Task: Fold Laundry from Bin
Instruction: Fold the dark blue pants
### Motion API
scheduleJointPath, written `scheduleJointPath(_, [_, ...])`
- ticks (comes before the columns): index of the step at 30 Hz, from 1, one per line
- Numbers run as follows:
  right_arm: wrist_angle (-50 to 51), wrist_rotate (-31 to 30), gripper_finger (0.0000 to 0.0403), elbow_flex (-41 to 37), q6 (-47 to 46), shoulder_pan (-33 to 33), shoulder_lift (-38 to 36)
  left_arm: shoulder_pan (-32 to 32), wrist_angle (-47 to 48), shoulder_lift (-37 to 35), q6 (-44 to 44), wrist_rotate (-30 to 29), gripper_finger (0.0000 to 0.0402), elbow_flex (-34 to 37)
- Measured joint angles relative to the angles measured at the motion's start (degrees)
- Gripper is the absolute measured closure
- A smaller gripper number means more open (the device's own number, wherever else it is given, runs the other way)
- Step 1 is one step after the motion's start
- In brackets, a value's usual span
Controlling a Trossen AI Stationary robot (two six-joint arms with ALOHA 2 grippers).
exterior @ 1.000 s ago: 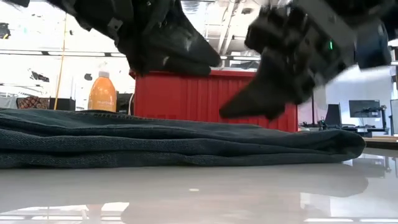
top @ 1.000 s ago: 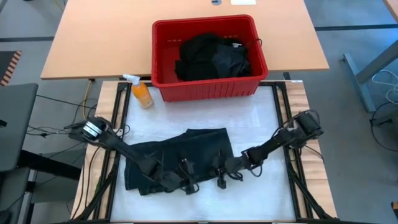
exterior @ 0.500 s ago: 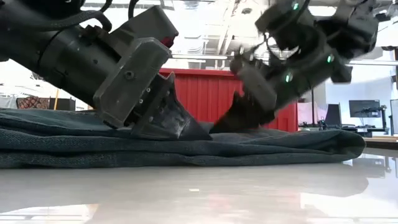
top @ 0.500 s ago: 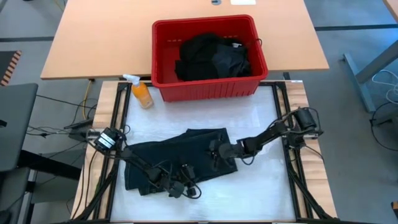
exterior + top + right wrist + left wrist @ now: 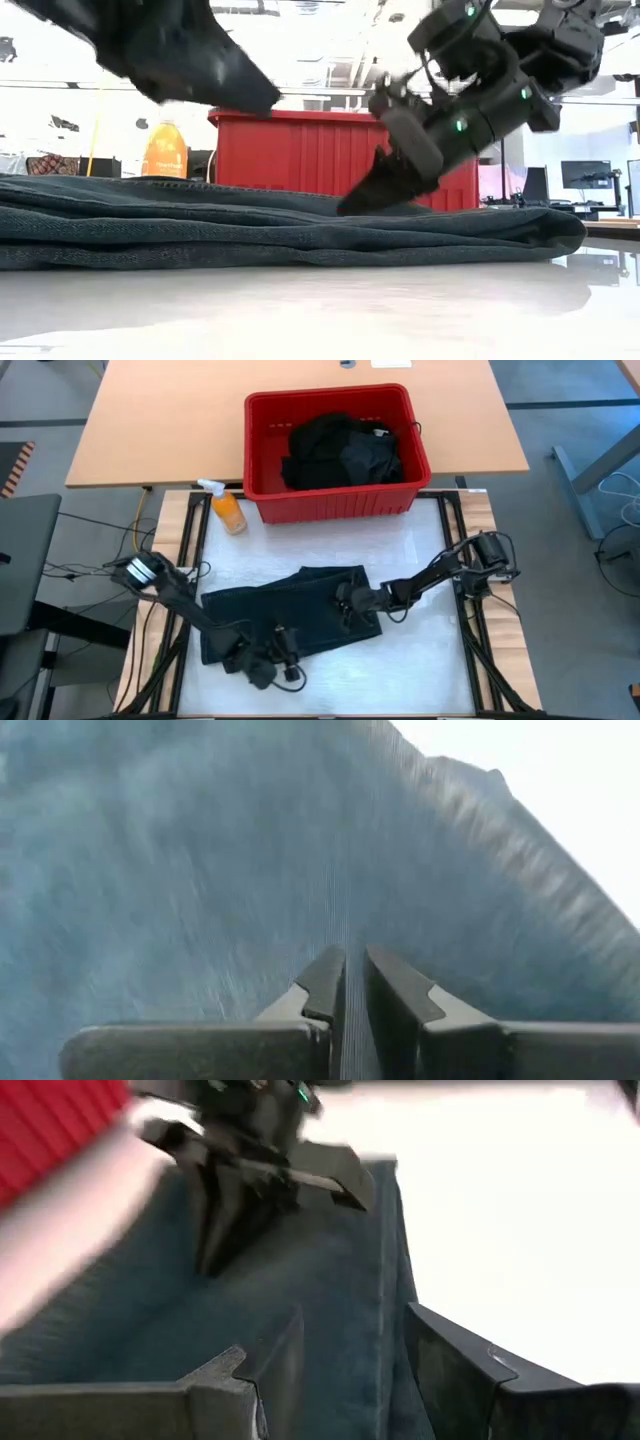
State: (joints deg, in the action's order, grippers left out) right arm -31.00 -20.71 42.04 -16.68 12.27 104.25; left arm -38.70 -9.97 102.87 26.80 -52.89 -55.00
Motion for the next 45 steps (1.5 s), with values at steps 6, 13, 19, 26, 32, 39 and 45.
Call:
scheduleJointPath(6, [0.3,-0.1,0.0333,0.0,4.9,0.0,-6.3,-5.3,6.6,-1.7,9.2,-2.8,0.0237,-0.1])
scheduleJointPath(13, [0.7,-0.3,0.0333,0.0,9.8,-0.3,-9.6,-12.6,21.1,-0.3,37.5,-6.6,0.0237,0.0])
scheduleJointPath(19, [3.2,-0.2,0.0333,0.1,8.9,-2.0,-5.4,-16.0,21.8,5.1,48.6,-7.9,0.0237,0.0])
scheduleJointPath(26, [10.8,-0.2,0.0333,0.1,5.6,-3.6,-2.6,-15.6,22.6,9.9,58.4,-3.8,0.0237,-0.1])
scheduleJointPath(32, [16.7,1.0,0.0333,0.0,4.9,-3.6,-9.4,-14.8,22.7,7.5,52.8,-3.7,0.0237,0.0])
scheduleJointPath(39, [29.0,1.3,0.0333,0.1,-0.6,-1.1,-23.8,-11.4,24.0,1.0,37.2,-3.7,0.0237,0.0])
scheduleJointPath(45, [46.7,1.5,0.0333,0.1,-22.7,3.2,-31.1,-6.6,24.1,-2.8,22.7,-7.6,0.0237,0.0])
